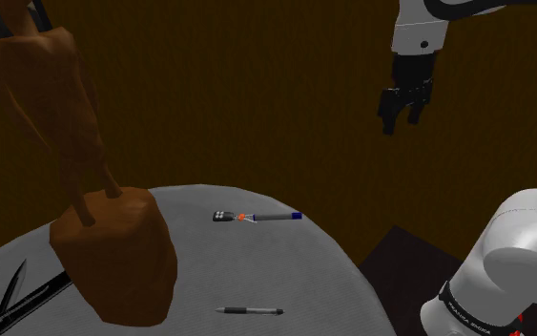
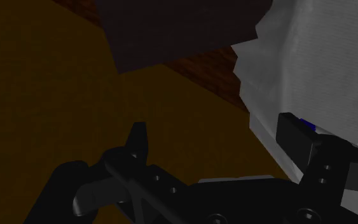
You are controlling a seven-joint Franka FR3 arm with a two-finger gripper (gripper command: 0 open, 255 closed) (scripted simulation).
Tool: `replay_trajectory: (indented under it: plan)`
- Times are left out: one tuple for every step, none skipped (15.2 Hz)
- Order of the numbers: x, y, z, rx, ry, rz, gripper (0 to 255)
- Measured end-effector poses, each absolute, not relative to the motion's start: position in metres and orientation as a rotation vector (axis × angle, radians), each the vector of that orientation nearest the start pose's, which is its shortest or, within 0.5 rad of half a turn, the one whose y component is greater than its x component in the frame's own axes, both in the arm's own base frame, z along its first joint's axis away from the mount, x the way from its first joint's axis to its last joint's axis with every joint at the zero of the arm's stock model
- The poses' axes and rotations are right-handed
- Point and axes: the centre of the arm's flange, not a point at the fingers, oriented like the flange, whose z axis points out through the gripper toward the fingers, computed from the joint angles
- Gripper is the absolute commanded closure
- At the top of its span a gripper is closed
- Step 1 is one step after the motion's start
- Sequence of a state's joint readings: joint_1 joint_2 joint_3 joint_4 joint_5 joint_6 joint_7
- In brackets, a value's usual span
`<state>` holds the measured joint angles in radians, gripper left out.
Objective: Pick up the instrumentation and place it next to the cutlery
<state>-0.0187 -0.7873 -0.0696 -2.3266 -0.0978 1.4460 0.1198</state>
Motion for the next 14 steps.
replay_trajectory:
  plan:
    - [0.291, -0.044, 0.594, -3.174, 0.307, 0.149, 0]
    - [0.295, -0.042, 0.590, -3.176, 0.279, 0.147, 0]
    - [0.301, -0.038, 0.584, -3.179, 0.235, 0.144, 0]
    - [0.310, -0.034, 0.576, -3.181, 0.183, 0.142, 0]
    - [0.317, -0.032, 0.568, -3.182, 0.128, 0.137, 0]
    - [0.327, -0.028, 0.561, -3.183, 0.070, 0.132, 0]
    - [0.336, -0.024, 0.554, -3.183, 0.011, 0.127, 0]
    - [0.343, -0.017, 0.548, -3.181, -0.049, 0.122, 0]
    - [0.351, -0.011, 0.542, -3.179, -0.109, 0.116, 0]
    - [0.361, -0.003, 0.531, -3.175, -0.168, 0.113, 0]
    - [0.369, 0.004, 0.520, -3.170, -0.228, 0.108, 0]
    - [0.374, 0.010, 0.514, -3.163, -0.287, 0.101, 0]
    - [0.382, 0.017, 0.505, -3.156, -0.346, 0.096, 0]
    - [0.387, 0.023, 0.497, -3.148, -0.406, 0.091, 0]
